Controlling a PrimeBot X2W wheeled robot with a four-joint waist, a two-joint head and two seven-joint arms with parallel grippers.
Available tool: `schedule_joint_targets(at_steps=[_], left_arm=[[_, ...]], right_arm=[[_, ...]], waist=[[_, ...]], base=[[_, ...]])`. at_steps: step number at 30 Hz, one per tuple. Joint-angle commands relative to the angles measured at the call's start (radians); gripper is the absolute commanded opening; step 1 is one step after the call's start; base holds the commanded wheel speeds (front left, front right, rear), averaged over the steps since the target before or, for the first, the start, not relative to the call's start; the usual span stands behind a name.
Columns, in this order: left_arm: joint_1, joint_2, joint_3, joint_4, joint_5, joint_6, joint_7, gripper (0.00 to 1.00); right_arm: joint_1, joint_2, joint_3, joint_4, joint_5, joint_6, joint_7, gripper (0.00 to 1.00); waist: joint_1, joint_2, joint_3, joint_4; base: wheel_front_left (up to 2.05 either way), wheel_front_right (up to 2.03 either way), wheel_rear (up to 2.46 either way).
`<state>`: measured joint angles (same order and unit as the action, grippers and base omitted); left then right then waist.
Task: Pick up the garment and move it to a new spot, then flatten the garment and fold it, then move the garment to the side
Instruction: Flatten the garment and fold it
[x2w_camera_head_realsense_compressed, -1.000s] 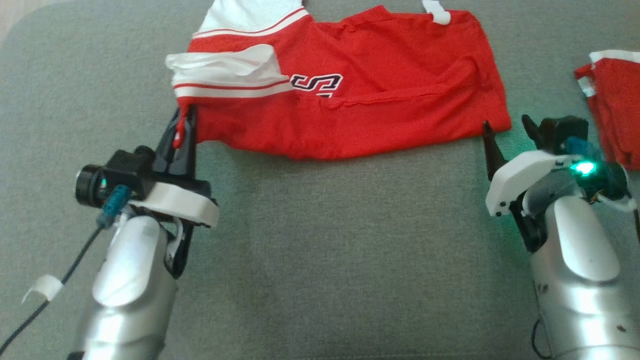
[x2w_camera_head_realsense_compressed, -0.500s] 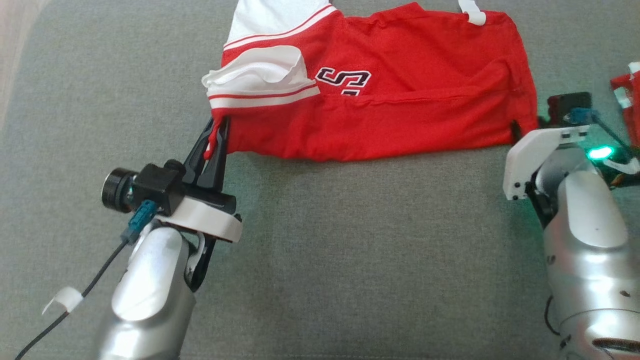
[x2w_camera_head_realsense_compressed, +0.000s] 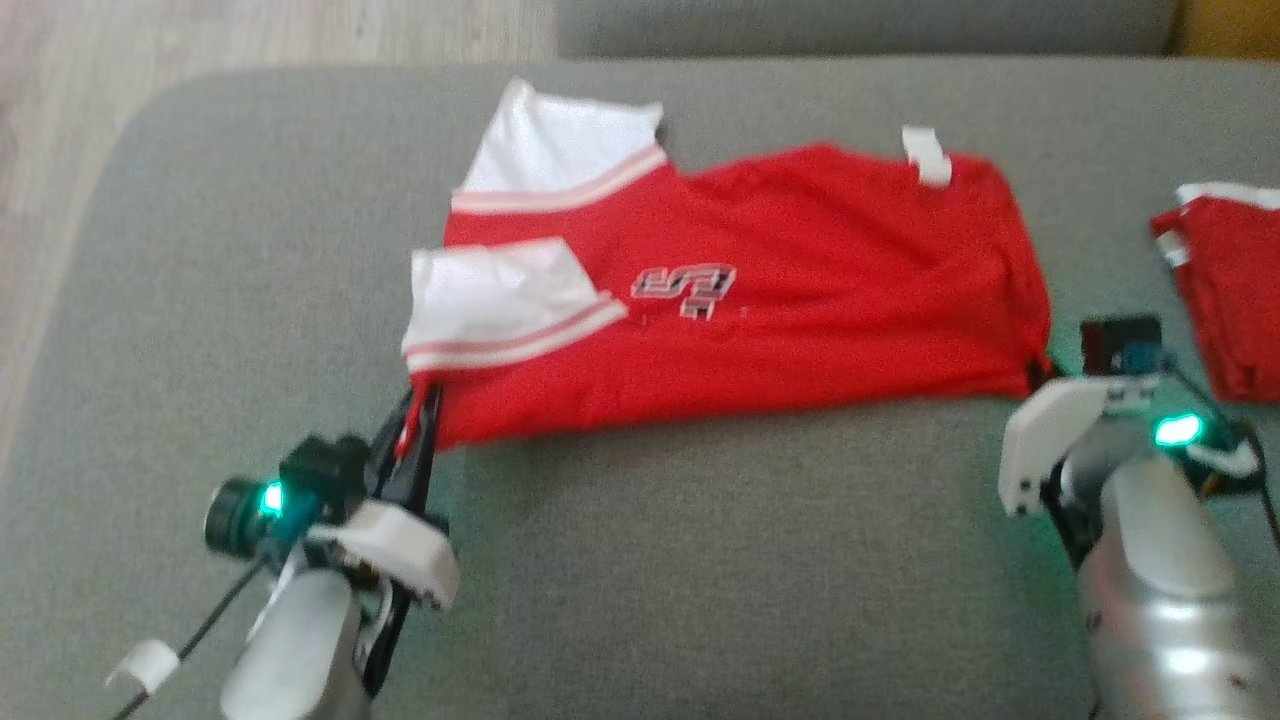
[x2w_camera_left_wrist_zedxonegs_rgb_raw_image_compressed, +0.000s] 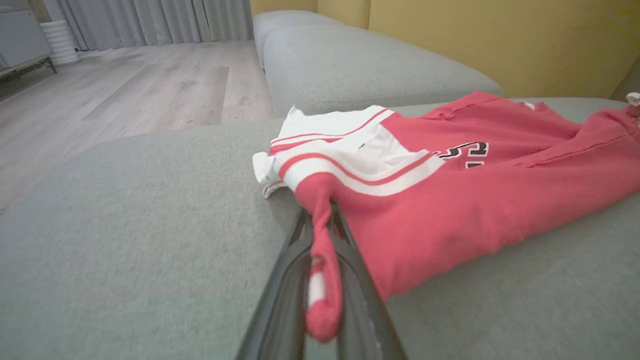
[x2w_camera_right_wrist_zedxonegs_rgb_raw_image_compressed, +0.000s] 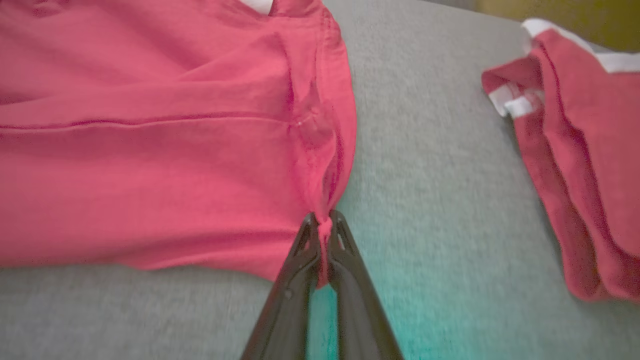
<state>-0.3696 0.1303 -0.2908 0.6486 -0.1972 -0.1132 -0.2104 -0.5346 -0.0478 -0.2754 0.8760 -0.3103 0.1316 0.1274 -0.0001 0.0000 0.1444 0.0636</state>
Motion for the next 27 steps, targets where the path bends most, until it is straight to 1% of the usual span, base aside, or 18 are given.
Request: schedule_joint_targets(at_steps=[1, 5, 9, 12, 15, 20, 24, 25, 26, 27], left_arm=[[-0.004, 0.037, 0.030, -0.019, -0.010, 0.006, 0.000, 0.00], [0.064, 0.053, 0.024, -0.017, -0.030, 0.002, 0.035, 0.00], [0.132, 0.070, 0.021, -0.052, -0.050, -0.002, 0.062, 0.00], [0.173, 0.086, 0.020, -0.106, -0.064, -0.003, 0.084, 0.00], [0.206, 0.098, 0.011, -0.158, -0.080, -0.006, 0.126, 0.00], [0.248, 0.112, -0.014, -0.216, -0.103, -0.010, 0.205, 0.00], [0.259, 0.111, -0.017, -0.229, -0.110, -0.005, 0.211, 0.00], [0.257, 0.111, -0.017, -0.229, -0.108, -0.001, 0.205, 0.00], [0.254, 0.111, -0.017, -0.230, -0.104, 0.005, 0.195, 0.06], [0.250, 0.109, -0.016, -0.231, -0.100, 0.013, 0.183, 0.53]], right_arm=[[0.000, -0.002, 0.023, -0.023, 0.017, -0.001, -0.011, 0.00], [0.066, -0.002, 0.049, -0.036, 0.083, -0.001, 0.004, 0.00], [0.139, -0.002, 0.098, -0.078, 0.194, -0.001, 0.046, 0.00], [0.200, -0.002, 0.131, -0.163, 0.260, -0.001, 0.091, 0.00], [0.272, -0.002, 0.155, -0.270, 0.287, -0.001, 0.150, 0.00], [0.386, -0.002, 0.161, -0.429, 0.308, -0.001, 0.255, 0.00], [0.433, -0.002, 0.164, -0.513, 0.328, -0.001, 0.277, 0.00], [0.436, -0.002, 0.162, -0.531, 0.332, -0.001, 0.262, 0.54], [0.439, -0.002, 0.166, -0.545, 0.335, -0.001, 0.246, 1.00], [0.440, -0.002, 0.170, -0.555, 0.340, -0.001, 0.230, 1.00]], waist=[[0.0001, 0.0000, -0.057, -0.012], [0.0001, 0.0000, -0.117, -0.024], [0.0001, 0.0000, -0.163, -0.031], [0.0001, 0.0000, -0.176, -0.035], [0.0001, 0.0000, -0.183, -0.037], [0.0001, 0.0000, -0.184, -0.041], [0.0001, 0.0000, -0.175, -0.047], [0.0001, 0.0000, -0.172, -0.048], [0.0001, 0.0000, -0.168, -0.049], [0.0001, 0.0000, -0.164, -0.050]], base=[[0.00, 0.00, 0.00], [0.00, 0.00, 0.00], [0.00, 0.00, 0.00], [0.00, 0.00, 0.00], [0.00, 0.00, 0.00], [0.00, 0.00, 0.00], [0.00, 0.00, 0.00], [0.00, 0.00, 0.00], [0.00, 0.00, 0.00], [0.00, 0.00, 0.00]])
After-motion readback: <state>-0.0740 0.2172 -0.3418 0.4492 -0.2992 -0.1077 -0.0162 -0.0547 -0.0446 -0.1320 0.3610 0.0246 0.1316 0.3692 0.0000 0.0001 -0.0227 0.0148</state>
